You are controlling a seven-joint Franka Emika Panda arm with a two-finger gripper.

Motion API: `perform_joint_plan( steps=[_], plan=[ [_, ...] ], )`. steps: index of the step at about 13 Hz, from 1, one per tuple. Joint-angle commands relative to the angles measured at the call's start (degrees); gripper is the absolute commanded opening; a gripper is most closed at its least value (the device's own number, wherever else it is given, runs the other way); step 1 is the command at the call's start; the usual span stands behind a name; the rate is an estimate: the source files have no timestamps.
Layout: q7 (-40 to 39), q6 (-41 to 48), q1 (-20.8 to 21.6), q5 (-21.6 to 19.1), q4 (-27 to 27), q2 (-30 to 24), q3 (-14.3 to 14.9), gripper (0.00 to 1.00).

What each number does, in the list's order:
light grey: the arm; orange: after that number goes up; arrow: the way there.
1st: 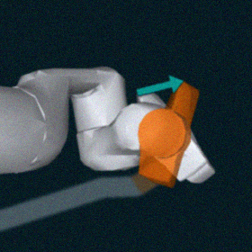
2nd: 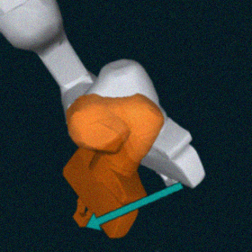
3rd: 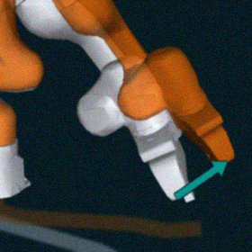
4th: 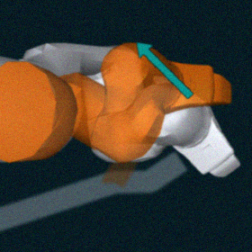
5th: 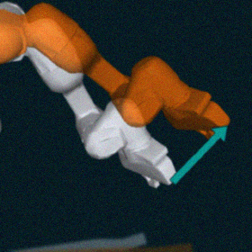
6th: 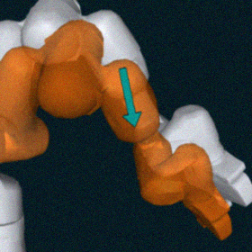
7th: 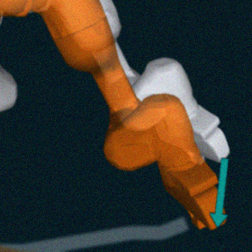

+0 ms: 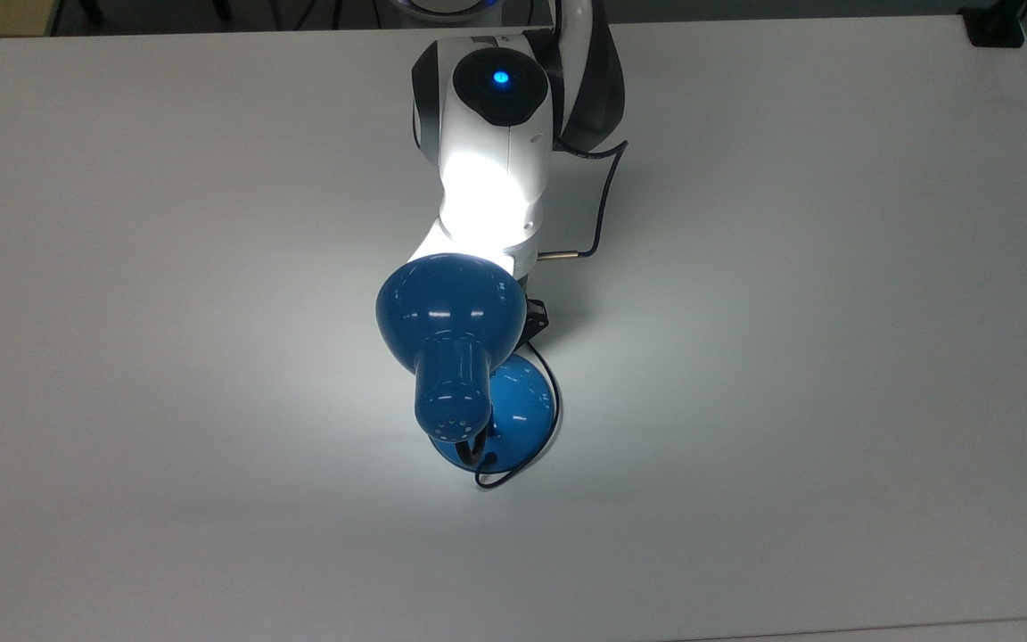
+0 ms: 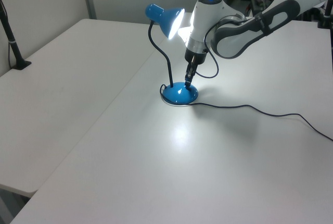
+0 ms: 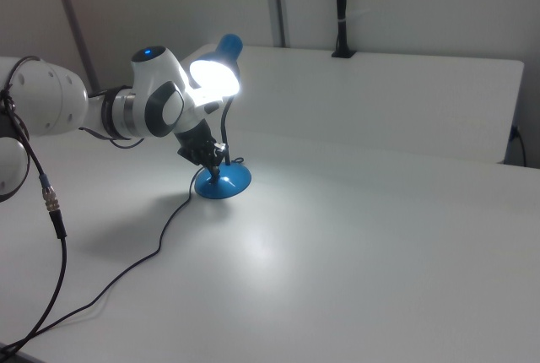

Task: Turn on the lamp

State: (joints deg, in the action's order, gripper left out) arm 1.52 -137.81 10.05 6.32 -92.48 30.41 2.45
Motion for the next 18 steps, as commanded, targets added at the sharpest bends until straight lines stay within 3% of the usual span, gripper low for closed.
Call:
perform_joint_plan(
  steps=[1, 4, 7, 11, 14, 15, 18],
  plan=[
    [0.0, -0.5, 0.7, 0.8, 0.2, -0.3, 0.7, 0.0],
    [-0.5, 2.1, 0.5, 0.8, -1.6, -3.4, 0.7, 0.0],
    [-0.7, 16.9, 0.9, 0.9, -1.9, -8.4, 0.7, 0.0],
    [0.1, 23.7, 0.3, 0.9, -4.4, -14.8, 0.7, 0.0],
    [0.2, 33.1, -2.7, 0.8, -4.3, -21.5, 0.5, 0.02],
    [0.2, 34.9, -3.9, 0.7, -4.3, -22.9, 0.4, 0.08],
    [0.2, 39.3, -5.5, 0.5, -3.9, -25.4, 0.3, 0.47]
  ],
)
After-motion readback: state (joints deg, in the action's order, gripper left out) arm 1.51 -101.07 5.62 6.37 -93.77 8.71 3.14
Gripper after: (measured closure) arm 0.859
